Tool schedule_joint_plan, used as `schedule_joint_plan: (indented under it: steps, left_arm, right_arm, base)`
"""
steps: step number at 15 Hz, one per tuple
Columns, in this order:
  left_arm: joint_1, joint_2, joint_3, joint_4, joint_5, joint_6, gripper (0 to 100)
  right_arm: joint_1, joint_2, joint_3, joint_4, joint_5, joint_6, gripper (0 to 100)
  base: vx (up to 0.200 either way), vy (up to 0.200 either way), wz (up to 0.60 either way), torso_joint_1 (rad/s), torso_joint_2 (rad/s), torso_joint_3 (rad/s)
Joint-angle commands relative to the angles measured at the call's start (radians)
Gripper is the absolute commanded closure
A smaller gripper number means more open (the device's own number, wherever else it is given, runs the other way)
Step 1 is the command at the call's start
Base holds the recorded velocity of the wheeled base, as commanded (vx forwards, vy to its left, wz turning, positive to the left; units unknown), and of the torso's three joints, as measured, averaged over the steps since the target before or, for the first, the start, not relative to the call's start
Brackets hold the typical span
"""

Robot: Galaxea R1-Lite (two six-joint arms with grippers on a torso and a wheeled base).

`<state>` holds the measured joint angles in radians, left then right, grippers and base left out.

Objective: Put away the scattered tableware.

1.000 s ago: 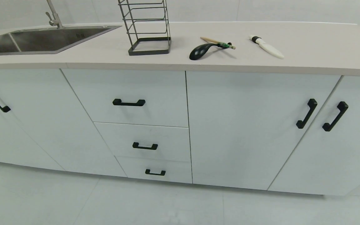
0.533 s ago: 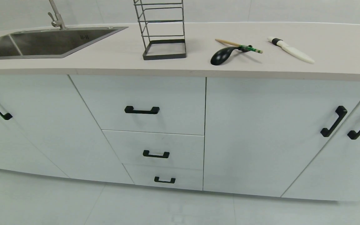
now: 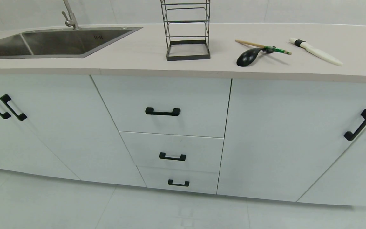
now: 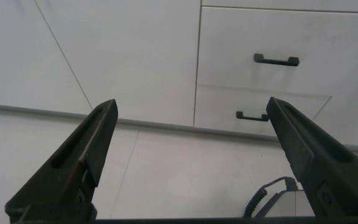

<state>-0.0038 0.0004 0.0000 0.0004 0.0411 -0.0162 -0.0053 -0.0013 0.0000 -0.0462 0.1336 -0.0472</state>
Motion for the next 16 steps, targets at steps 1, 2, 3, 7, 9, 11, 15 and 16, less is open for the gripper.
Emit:
schedule_joint_plan:
  steps: [1, 2, 3, 7, 9, 11, 15, 16]
  left_arm:
    - [0.001, 0.0, 0.0, 0.0, 0.0, -0.001, 0]
    - [0.001, 0.0, 0.0, 0.0, 0.0, -0.001, 0]
    - [0.001, 0.0, 0.0, 0.0, 0.0, -0.002, 0]
    - [0.001, 0.0, 0.0, 0.0, 0.0, -0.004, 0]
    - [0.001, 0.0, 0.0, -0.002, 0.0, -0.019, 0]
    - [0.001, 0.0, 0.0, -0.002, 0.0, -0.022, 0]
    - [0.001, 0.0, 0.0, -0.002, 0.0, -0.021, 0]
    - [0.001, 0.0, 0.0, -0.01, -0.033, 0.015, 0]
  right_arm:
    - [-0.001, 0.001, 0.0, 0.0, 0.0, 0.0, 100]
    - [-0.001, 0.001, 0.0, 0.0, 0.0, 0.0, 100]
    - [-0.001, 0.001, 0.0, 0.0, 0.0, 0.0, 100]
    - [-0.001, 0.001, 0.0, 0.0, 0.0, 0.0, 100]
    - [-0.001, 0.001, 0.0, 0.0, 0.0, -0.002, 100]
    - [0.001, 0.001, 0.0, 0.0, 0.0, -0.002, 100]
    - [-0.001, 0.001, 0.0, -0.001, -0.002, 0.0, 100]
    - [-0.001, 0.001, 0.0, -0.001, 0.0, -0.002, 100]
  base:
    - [0.0, -0.2, 0.0, 0.002, 0.0, 0.002]
    - [0.0, -0.2, 0.0, 0.002, 0.0, 0.002]
    - [0.0, -0.2, 0.0, 0.002, 0.02, -0.002]
    - [0.0, -0.1, 0.0, 0.0, 0.0, 0.002]
    - [0.0, 0.0, 0.0, 0.0, 0.0, 0.0]
    - [0.0, 0.0, 0.0, 0.0, 0.0, 0.0]
    - [0.0, 0.0, 0.0, 0.0, 0.0, 0.0]
    - [0.0, 0.0, 0.0, 0.0, 0.0, 0.0]
